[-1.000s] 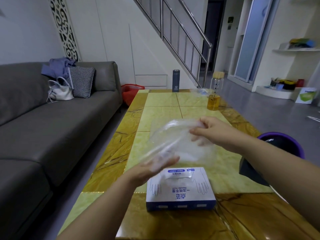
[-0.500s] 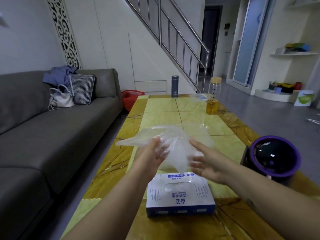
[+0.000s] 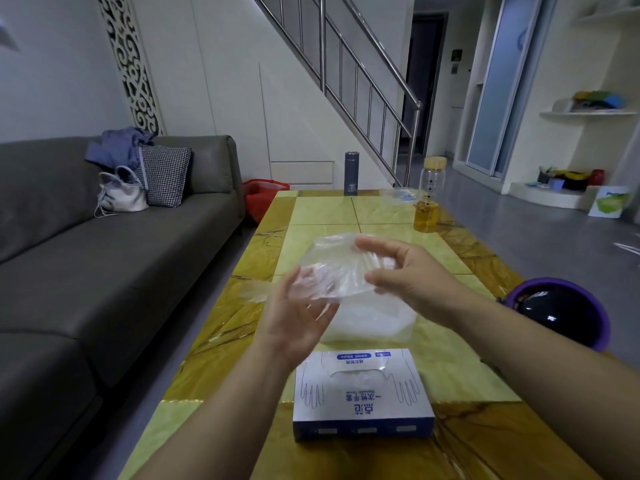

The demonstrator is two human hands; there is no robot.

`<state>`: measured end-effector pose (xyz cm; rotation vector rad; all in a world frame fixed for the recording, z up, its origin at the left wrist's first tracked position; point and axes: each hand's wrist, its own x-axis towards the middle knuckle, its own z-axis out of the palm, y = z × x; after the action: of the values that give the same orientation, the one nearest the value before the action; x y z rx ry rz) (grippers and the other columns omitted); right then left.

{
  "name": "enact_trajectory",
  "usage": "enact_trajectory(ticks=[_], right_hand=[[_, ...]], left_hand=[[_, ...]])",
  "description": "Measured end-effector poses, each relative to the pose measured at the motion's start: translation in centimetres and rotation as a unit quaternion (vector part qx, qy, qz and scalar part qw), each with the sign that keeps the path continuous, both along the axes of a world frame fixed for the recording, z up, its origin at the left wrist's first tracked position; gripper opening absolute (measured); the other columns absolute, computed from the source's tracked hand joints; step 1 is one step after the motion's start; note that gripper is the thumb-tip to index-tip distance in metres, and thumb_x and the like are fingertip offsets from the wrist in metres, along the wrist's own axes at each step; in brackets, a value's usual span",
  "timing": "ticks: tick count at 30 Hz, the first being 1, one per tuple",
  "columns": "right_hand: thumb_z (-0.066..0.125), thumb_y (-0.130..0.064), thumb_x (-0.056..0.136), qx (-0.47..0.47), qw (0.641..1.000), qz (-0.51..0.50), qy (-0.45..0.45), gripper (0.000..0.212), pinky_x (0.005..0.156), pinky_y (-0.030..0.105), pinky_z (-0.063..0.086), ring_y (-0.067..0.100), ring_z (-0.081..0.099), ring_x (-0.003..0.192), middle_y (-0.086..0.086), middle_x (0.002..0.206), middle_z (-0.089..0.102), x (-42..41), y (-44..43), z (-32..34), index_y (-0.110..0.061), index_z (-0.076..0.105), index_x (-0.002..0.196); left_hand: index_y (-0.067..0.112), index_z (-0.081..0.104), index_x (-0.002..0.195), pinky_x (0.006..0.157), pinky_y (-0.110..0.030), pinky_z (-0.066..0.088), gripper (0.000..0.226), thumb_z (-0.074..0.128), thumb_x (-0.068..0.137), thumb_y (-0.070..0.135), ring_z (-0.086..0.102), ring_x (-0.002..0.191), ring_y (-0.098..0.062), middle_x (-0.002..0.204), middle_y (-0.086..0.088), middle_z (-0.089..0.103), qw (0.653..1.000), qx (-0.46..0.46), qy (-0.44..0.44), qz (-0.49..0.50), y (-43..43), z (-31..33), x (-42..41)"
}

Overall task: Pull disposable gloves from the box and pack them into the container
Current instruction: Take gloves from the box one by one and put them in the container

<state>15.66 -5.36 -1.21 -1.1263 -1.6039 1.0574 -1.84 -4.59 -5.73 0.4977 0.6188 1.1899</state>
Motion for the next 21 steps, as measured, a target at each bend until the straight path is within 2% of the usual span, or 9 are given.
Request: enact_trajectory(ticks=[3, 5, 7, 9, 12, 15, 17, 19, 21], right_hand=[[0.062, 0.005, 0.083, -0.012, 0.997, 0.046, -0.061, 0.062, 0.083, 0.025, 0.053, 0.024, 0.061, 0.1, -0.026, 0.126, 0.052, 1.6, 0.1, 1.1, -0.029, 0.05, 0.135], [0.065, 0.001, 0.082, -0.012, 0.994, 0.067, -0.089, 0.067, 0.092, 0.035, 0.05, 0.032, 0.057, 0.096, -0.005, 0.143, 0.047, 2.3, 0.2, 1.7, -0.04, 0.048, 0.133], [0.068, -0.009, 0.076, -0.012, 0.988, 0.081, -0.13, 0.07, 0.102, 0.053, 0.042, 0.041, 0.05, 0.119, 0.02, 0.145, 0.036, 2.8, 0.3, 2.1, -0.052, 0.048, 0.129], [0.067, -0.015, 0.072, -0.015, 0.981, 0.107, -0.164, 0.072, 0.102, 0.064, 0.035, 0.049, 0.039, 0.126, 0.025, 0.142, 0.035, 2.7, 0.4, 2.4, -0.057, 0.047, 0.127], [0.063, -0.004, 0.079, -0.018, 0.966, 0.167, -0.198, 0.068, 0.102, 0.053, 0.042, 0.038, 0.054, 0.117, 0.014, 0.145, 0.041, 2.3, 0.8, 2.8, -0.051, 0.051, 0.127], [0.055, 0.01, 0.083, -0.027, 0.944, 0.225, -0.241, 0.065, 0.105, 0.023, 0.035, -0.004, 0.045, 0.127, -0.026, 0.133, 0.052, 1.6, 0.7, 3.4, -0.038, 0.055, 0.127], [0.054, 0.011, 0.084, -0.031, 0.931, 0.242, -0.272, 0.058, 0.084, 0.008, 0.039, -0.018, 0.055, 0.1, -0.031, 0.112, 0.062, 1.5, 0.9, 3.8, -0.031, 0.059, 0.123], [0.054, 0.011, 0.085, -0.035, 0.925, 0.244, -0.289, 0.048, 0.064, 0.004, 0.04, -0.016, 0.055, 0.068, -0.032, 0.086, 0.066, 1.5, 1.0, 4.0, -0.027, 0.062, 0.114], [0.058, 0.007, 0.085, -0.024, 0.929, 0.231, -0.289, 0.043, 0.06, 0.011, 0.041, -0.003, 0.048, 0.058, -0.023, 0.092, 0.069, 1.9, 1.3, 3.9, -0.027, 0.065, 0.109]], left_hand=[[0.014, 0.057, 0.107, 0.088, -0.043, 0.052, 0.037, 0.058, 0.08, 0.04, 0.062, 0.102, -0.025, 0.105, -0.007, 0.068, 0.999, 0.018, -0.041, 0.007, 0.6, -0.2, -2.7], [0.013, 0.058, 0.112, 0.088, -0.047, 0.05, 0.041, 0.057, 0.083, 0.042, 0.063, 0.102, -0.024, 0.104, -0.005, 0.07, 0.999, 0.006, -0.041, 0.022, 1.2, -0.2, -4.3], [0.017, 0.055, 0.122, 0.084, -0.044, 0.051, 0.049, 0.054, 0.085, 0.049, 0.064, 0.105, -0.023, 0.113, -0.006, 0.069, 1.0, 0.003, 0.004, -0.001, 1.7, -0.2, -5.5], [0.02, 0.053, 0.125, 0.085, -0.043, 0.051, 0.054, 0.054, 0.082, 0.053, 0.063, 0.106, -0.022, 0.12, -0.007, 0.066, 0.996, 0.008, 0.081, -0.035, 2.4, -0.1, -6.1], [0.027, 0.049, 0.132, 0.092, -0.039, 0.044, 0.06, 0.055, 0.078, 0.053, 0.055, 0.112, -0.016, 0.133, 0.003, 0.054, 0.962, 0.067, 0.265, -0.005, 3.4, 0.6, -5.8], [0.038, 0.04, 0.139, 0.099, -0.028, 0.034, 0.067, 0.061, 0.078, 0.058, 0.045, 0.118, 0.005, 0.135, 0.023, 0.044, 0.849, 0.262, 0.456, -0.043, 4.0, 2.2, -5.1], [0.035, 0.041, 0.14, 0.095, -0.018, 0.038, 0.07, 0.067, 0.077, 0.053, 0.049, 0.115, 0.009, 0.133, 0.023, 0.049, 0.799, 0.315, 0.484, -0.166, 4.1, 3.2, -4.2], [0.022, 0.051, 0.132, 0.089, -0.017, 0.047, 0.055, 0.067, 0.082, 0.036, 0.058, 0.111, 0.0, 0.122, 0.013, 0.062, 0.787, 0.306, 0.475, -0.248, 4.2, 4.2, -3.6], [0.015, 0.06, 0.116, 0.087, -0.02, 0.049, 0.036, 0.062, 0.082, 0.025, 0.064, 0.103, -0.01, 0.108, 0.003, 0.069, 0.788, 0.298, 0.46, -0.28, 4.3, 4.6, -3.5]])
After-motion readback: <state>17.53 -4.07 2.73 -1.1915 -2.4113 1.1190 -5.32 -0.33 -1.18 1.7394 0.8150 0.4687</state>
